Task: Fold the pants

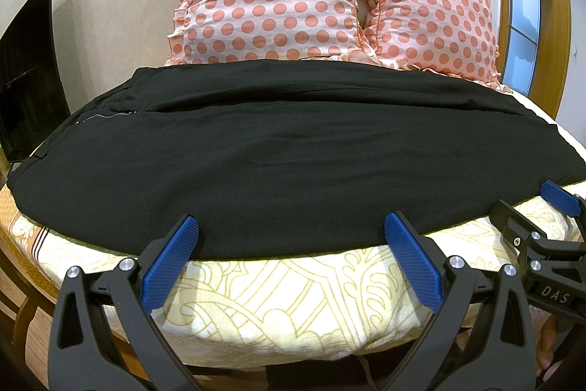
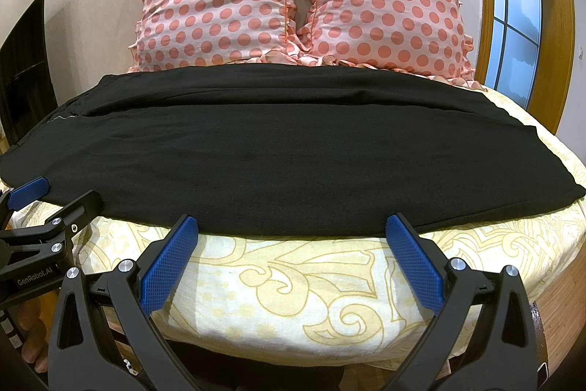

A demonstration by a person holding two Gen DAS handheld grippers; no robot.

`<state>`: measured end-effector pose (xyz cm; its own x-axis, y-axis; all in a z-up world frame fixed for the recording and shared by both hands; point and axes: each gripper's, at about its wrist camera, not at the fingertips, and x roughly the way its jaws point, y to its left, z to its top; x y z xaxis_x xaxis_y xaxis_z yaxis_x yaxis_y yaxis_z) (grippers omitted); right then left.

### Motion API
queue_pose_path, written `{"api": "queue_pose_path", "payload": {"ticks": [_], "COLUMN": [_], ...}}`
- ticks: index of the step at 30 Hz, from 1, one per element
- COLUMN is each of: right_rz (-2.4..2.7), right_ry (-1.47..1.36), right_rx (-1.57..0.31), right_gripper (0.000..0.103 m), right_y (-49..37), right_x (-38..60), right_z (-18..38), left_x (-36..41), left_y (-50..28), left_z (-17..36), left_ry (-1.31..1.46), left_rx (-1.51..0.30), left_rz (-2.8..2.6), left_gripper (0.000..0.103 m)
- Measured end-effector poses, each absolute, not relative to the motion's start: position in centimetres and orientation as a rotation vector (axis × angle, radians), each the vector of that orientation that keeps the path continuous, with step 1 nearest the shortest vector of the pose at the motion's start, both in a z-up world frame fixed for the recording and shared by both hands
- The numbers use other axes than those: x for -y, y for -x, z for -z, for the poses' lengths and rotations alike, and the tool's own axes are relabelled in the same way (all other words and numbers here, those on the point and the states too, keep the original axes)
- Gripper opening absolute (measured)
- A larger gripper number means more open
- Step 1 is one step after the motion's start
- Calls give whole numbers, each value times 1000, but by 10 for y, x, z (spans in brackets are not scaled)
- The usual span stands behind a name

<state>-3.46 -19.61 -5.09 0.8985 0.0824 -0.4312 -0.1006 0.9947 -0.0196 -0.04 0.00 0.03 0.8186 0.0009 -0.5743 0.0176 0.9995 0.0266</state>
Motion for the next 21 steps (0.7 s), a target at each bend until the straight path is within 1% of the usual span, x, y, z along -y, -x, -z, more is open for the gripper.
{"api": "queue_pose_path", "payload": {"ticks": [14,21], "right_rz": [-109,-214], "right_ry": [46,72], "right_rx": [-454,-504], "right_gripper": [102,102], "right_y": [39,39], "right_x": [197,207], "right_z": [55,48], "left_x": [0,1], "left_y": [3,-7], "left_z": [-2,-10], "left_ry": [-36,-61], "left_rx": [-607,-667], "left_rz": [21,12], "left_gripper": [101,101]}}
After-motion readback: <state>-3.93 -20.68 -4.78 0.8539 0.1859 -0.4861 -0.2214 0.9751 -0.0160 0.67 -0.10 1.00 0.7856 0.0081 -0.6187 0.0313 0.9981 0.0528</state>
